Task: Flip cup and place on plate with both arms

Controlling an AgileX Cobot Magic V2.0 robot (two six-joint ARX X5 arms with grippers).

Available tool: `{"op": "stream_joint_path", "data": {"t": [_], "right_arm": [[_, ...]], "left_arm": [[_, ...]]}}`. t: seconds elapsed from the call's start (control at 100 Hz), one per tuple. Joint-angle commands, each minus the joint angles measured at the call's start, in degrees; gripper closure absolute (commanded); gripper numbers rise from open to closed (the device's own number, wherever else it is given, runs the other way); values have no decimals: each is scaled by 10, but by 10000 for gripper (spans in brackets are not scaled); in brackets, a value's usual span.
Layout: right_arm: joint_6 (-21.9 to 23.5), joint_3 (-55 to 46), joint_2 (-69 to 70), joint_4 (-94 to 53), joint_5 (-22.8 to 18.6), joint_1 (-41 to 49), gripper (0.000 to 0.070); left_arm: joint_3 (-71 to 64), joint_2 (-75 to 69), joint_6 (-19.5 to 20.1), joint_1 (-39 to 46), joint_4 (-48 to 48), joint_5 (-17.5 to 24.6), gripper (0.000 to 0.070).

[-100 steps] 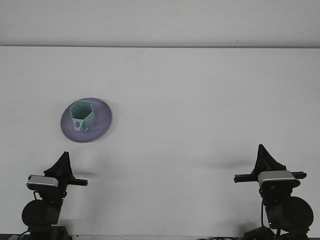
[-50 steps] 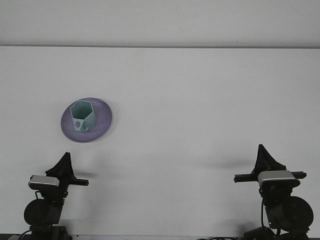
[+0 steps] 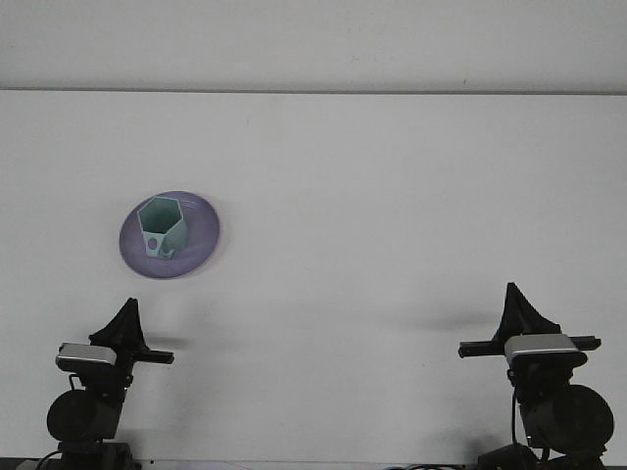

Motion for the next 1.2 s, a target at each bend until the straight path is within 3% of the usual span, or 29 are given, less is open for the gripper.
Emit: {"op": "stream_joint_path", "data": {"t": [0.0, 0.12, 0.29, 0.41, 0.65, 0.76, 1.19], "right_arm": [[-48, 5, -1, 12, 18, -2, 700], [-72, -31, -18, 30, 12, -24, 700], [-92, -159, -86, 94, -105, -104, 700], [-85, -227, -126, 116, -151, -139, 700], [-77, -282, -142, 129, -154, -156, 700], [-78, -281, -142, 118, -177, -156, 700], [-76, -281, -142, 138, -176, -156, 700]], "left_arm": [[-11, -1, -5, 1, 5, 1, 686], [-11, -1, -5, 1, 5, 1, 686], [-11, -1, -5, 1, 5, 1, 686], [-11, -1, -5, 1, 5, 1, 685], [-11, -1, -5, 1, 5, 1, 685], [-11, -1, -5, 1, 5, 1, 686], [-11, -1, -5, 1, 5, 1, 685]]}}
